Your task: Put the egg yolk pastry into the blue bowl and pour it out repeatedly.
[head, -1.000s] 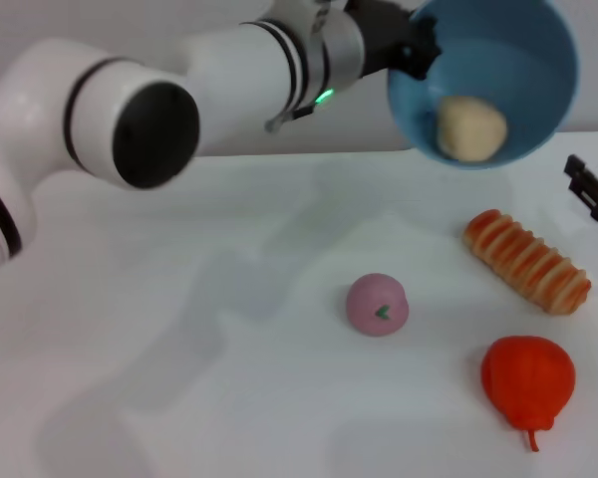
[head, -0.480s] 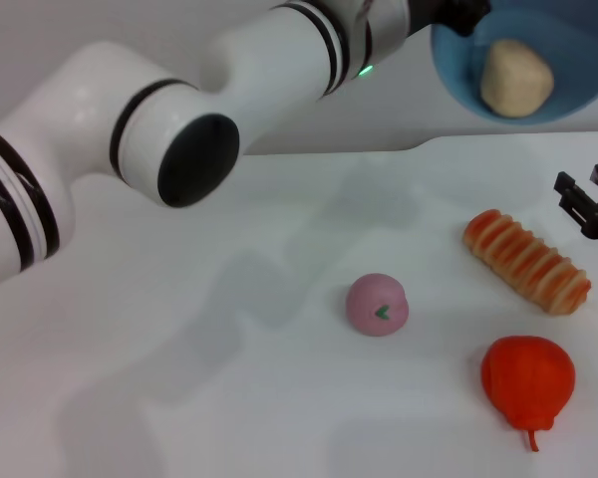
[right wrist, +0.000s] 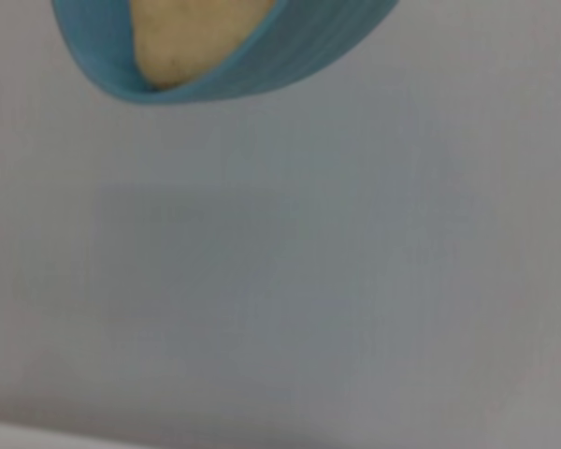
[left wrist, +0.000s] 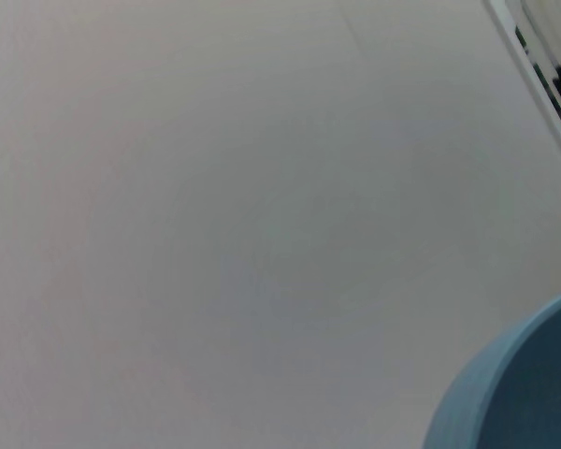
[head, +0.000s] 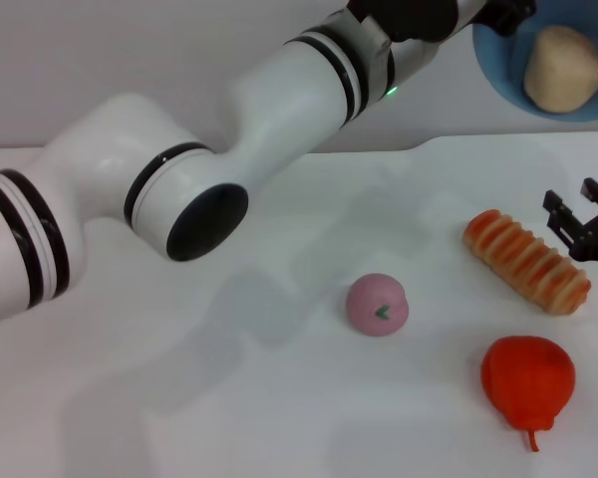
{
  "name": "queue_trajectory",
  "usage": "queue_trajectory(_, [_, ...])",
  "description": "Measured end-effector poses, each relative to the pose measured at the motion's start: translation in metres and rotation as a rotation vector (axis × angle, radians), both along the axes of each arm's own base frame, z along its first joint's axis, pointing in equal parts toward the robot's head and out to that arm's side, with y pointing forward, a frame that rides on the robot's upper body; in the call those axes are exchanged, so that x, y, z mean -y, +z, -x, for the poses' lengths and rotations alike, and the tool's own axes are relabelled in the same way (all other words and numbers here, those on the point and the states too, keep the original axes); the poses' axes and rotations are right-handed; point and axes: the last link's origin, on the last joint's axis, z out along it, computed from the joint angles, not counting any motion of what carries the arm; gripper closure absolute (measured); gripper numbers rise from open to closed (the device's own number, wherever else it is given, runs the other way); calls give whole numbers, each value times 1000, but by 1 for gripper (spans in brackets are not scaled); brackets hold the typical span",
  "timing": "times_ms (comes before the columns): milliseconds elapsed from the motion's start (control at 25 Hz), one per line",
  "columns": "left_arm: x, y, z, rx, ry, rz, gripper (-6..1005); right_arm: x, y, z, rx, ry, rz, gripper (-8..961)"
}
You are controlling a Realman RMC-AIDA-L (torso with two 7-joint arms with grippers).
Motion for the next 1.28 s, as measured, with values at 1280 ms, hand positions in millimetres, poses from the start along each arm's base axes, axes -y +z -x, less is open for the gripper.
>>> queue_trajectory(1280, [5,4,-11,54,-92,-40,899,42,6,-17,-54,-46,-201,470])
